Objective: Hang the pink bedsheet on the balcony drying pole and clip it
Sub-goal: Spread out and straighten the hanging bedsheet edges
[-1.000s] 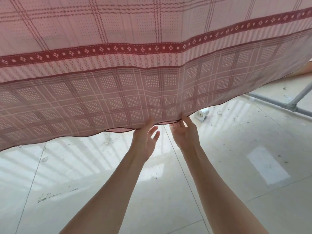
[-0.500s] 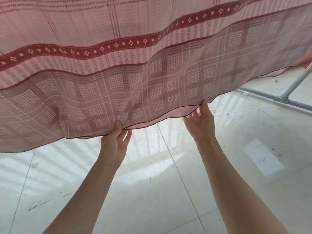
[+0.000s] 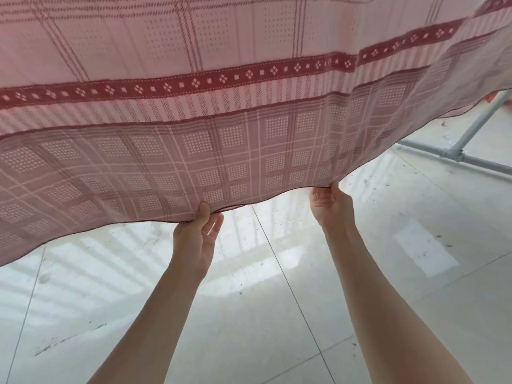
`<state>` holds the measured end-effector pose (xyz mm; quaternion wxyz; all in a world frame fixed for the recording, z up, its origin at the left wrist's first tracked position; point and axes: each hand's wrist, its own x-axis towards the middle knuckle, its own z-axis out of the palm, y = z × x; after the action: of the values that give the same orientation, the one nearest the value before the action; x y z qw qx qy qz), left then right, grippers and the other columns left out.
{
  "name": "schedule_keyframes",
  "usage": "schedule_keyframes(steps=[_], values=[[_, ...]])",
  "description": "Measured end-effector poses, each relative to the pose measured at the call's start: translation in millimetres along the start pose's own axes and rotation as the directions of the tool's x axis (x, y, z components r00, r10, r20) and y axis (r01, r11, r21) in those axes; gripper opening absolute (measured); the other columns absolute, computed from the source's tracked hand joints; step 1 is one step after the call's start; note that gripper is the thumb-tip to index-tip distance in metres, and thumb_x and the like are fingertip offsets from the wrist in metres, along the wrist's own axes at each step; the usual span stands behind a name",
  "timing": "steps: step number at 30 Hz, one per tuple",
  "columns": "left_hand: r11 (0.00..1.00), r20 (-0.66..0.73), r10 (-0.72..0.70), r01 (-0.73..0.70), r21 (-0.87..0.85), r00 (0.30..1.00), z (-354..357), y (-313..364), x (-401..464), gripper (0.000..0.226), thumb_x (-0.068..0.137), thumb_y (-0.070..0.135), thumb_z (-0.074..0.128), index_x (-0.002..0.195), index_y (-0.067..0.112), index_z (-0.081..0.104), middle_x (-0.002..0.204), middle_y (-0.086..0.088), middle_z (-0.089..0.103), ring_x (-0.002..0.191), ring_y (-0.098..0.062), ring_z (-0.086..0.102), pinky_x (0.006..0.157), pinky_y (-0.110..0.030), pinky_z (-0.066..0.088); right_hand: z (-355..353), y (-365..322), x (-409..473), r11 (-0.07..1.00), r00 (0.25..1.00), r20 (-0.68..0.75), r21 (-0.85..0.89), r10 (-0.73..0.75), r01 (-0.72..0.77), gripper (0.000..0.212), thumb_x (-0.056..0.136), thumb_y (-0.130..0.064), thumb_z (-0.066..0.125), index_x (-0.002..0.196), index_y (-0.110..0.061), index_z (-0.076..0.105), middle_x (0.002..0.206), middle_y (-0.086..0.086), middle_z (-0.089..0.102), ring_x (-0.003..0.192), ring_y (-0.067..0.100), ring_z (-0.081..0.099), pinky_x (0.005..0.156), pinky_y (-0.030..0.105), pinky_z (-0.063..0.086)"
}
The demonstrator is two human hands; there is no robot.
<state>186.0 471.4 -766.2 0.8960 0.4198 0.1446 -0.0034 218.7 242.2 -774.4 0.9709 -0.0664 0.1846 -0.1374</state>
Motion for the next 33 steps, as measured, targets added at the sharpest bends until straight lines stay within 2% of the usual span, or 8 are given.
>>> schedule_keyframes(steps=[7,12,15,19,23,26,29,33], values=[[1.0,-0.108,0.019,-0.019,0.005,0.994,3.3,10.8,4.8,0.015,0.091,0.006,0.054,0.094,0.019,0.061,0.087,0.009,0.066,0.084,-0.009,0.066,0.076,-0.029,0.049,12.4,9.5,-6.1,0.998,0.997,-0.057,-0.035,0.045,-0.047,0.027,0.096,-0.001,0.04,0.074,-0.007,0.054,0.05,-0.001,0.056,0.046,0.008,0.05,0.046,0.016,0.048],[0.979,-0.147,-0.04,0.009,-0.205,0.988,4.5,19.7,11.0,0.012,0.095,0.01,0.048,0.094,0.017,0.059,0.091,0.005,0.064,0.087,-0.011,0.064,0.074,-0.034,0.05,12.2,13.5,-15.9,0.965,0.992,0.087,-0.251,0.096,-0.072,0.012,0.091,-0.015,0.048,0.081,-0.018,0.054,0.066,-0.009,0.066,0.073,0.007,0.063,0.08,0.024,0.05],[0.947,-0.069,-0.056,0.031,-0.32,0.996,9.9,19.1,11.8,0.013,0.096,0.023,0.047,0.102,0.017,0.057,0.103,0.004,0.064,0.101,-0.014,0.062,0.087,-0.039,0.049,16.0,10.0,-12.5,0.955,0.985,0.154,-0.294,0.073,-0.025,0.013,0.095,-0.028,0.044,0.093,-0.02,0.054,0.084,0.0,0.065,0.081,0.015,0.065,0.078,0.03,0.054],[0.931,0.1,-0.122,0.149,-0.333,0.987,28.8,-0.9,2.2,0.052,0.084,0.045,0.057,0.126,0.015,0.046,0.126,-0.001,0.057,0.114,-0.019,0.059,0.092,-0.044,0.048,19.6,6.8,-9.1,0.969,0.985,0.112,-0.223,0.134,-0.106,0.024,0.097,-0.028,0.045,0.108,-0.014,0.061,0.114,0.005,0.064,0.119,0.024,0.053,0.103,0.044,0.04],[0.96,0.261,-0.185,0.23,-0.156,0.947,62.7,-37.1,-6.5,0.029,0.082,0.03,0.059,0.11,0.022,0.062,0.115,0.003,0.068,0.109,-0.017,0.063,0.091,-0.043,0.049,15.2,5.3,-2.1,0.973,0.983,0.091,-0.182,0.162,-0.143,0.02,0.096,-0.02,0.048,0.109,-0.01,0.059,0.106,0.002,0.066,0.103,0.017,0.06,0.087,0.036,0.049],[0.976,0.228,-0.186,0.207,-0.073,0.956,84.8,-56.9,-5.2,0.024,0.085,0.019,0.057,0.109,0.018,0.06,0.114,0.0,0.067,0.106,-0.018,0.064,0.089,-0.038,0.05,11.5,0.7,6.3,0.957,0.984,0.1,-0.265,0.144,-0.113,0.012,0.095,-0.012,0.049,0.102,-0.008,0.058,0.09,-0.003,0.071,0.086,0.004,0.065,0.092,0.03,0.05],[0.974,0.145,-0.165,0.185,-0.132,0.975,89.8,-58.1,3.8,0.027,0.09,0.015,0.052,0.117,0.014,0.055,0.114,-0.003,0.065,0.102,-0.016,0.064,0.088,-0.036,0.05,10.2,-12.3,14.6,0.96,0.987,0.101,-0.264,0.127,-0.097,0.015,0.095,-0.016,0.051,0.099,-0.007,0.063,0.096,0.002,0.072,0.092,0.012,0.067,0.086,0.034,0.051],[0.972,0.025,-0.173,0.174,-0.159,0.985,78.4,-44.2,9.9,0.014,0.092,0.015,0.049,0.101,0.011,0.059,0.081,0.001,0.072,0.083,-0.012,0.07,0.081,-0.035,0.05,21.4,-31.1,18.5,0.966,0.986,0.087,-0.232,0.141,-0.117,0.019,0.095,-0.022,0.051,0.104,-0.008,0.062,0.103,0.005,0.068,0.107,0.02,0.06,0.09,0.04,0.049]])
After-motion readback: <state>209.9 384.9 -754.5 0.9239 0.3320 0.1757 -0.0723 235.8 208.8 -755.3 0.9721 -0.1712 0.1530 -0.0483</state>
